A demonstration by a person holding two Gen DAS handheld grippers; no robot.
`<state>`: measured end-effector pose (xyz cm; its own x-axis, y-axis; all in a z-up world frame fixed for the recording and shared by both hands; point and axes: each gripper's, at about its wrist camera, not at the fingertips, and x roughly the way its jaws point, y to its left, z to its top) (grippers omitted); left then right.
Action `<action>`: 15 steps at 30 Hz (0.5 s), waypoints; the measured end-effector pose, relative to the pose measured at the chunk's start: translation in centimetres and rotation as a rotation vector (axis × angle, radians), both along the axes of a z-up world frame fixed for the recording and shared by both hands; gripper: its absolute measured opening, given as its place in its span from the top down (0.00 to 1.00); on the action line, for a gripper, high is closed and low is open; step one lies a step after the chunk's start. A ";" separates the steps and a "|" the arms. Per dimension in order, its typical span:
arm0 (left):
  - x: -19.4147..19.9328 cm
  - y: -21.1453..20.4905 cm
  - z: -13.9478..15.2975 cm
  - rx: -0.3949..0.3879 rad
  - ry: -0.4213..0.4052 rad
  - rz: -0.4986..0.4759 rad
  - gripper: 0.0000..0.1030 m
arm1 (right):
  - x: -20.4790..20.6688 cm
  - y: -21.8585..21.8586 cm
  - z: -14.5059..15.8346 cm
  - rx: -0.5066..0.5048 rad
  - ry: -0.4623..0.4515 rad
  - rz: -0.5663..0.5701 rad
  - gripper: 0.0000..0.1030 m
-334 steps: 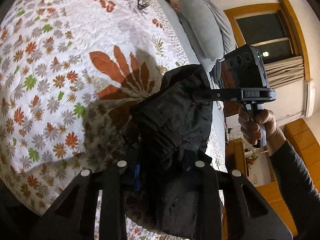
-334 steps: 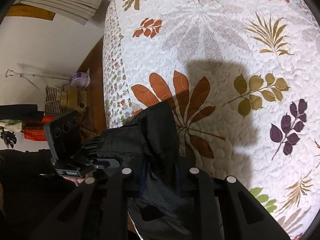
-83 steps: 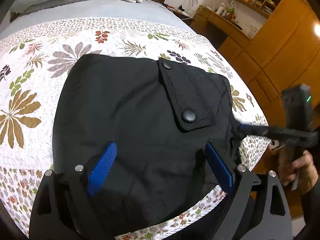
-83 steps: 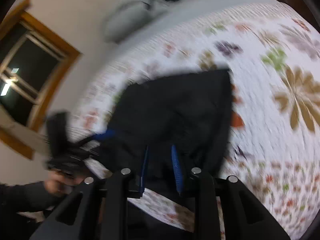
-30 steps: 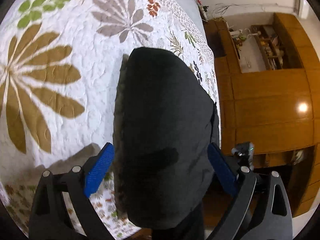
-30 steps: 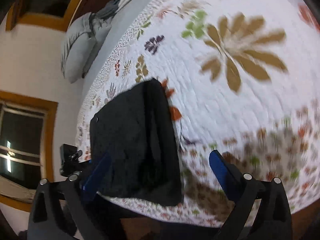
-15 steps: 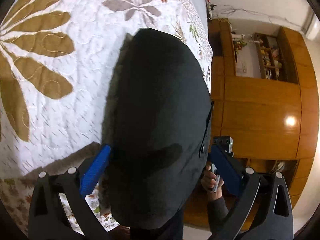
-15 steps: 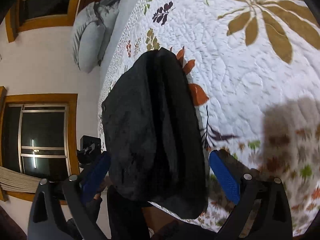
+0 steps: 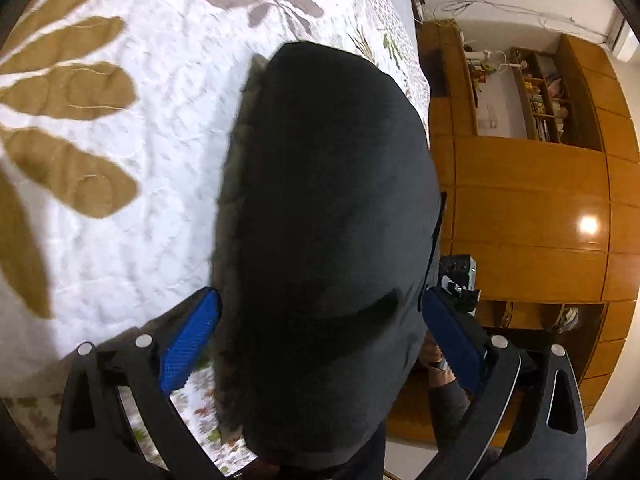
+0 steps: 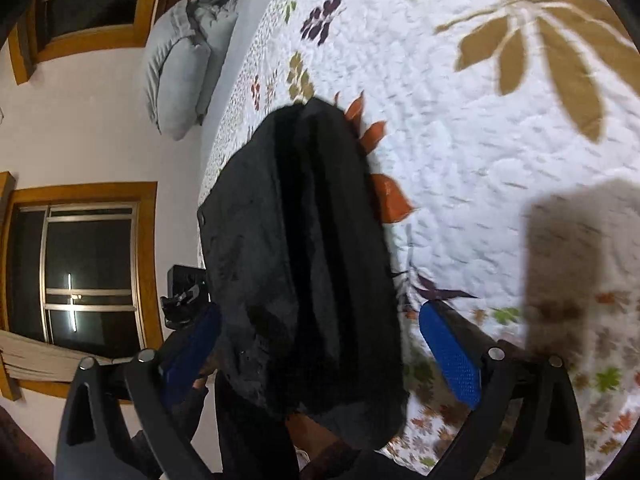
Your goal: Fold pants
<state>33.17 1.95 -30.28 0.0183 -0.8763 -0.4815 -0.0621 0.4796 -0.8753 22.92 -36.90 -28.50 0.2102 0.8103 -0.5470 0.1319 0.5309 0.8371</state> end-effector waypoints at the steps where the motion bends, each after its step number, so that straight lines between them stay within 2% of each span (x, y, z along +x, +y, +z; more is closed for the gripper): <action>1: 0.1 -0.4 -0.1 -0.014 0.002 -0.001 0.03 | 0.3 0.6 0.0 -0.001 0.001 0.014 0.03; 5: 0.2 -1.6 -0.2 -0.048 0.009 -0.019 0.03 | 1.3 2.3 -0.1 0.022 0.005 0.057 0.03; 10: 0.1 -1.8 -0.7 -0.062 0.018 -0.024 0.03 | 1.8 3.5 -0.3 0.000 0.012 0.101 0.03; 15: 0.0 -2.3 -0.7 -0.021 0.020 -0.030 0.03 | 1.7 3.7 -0.7 0.022 0.012 0.092 0.03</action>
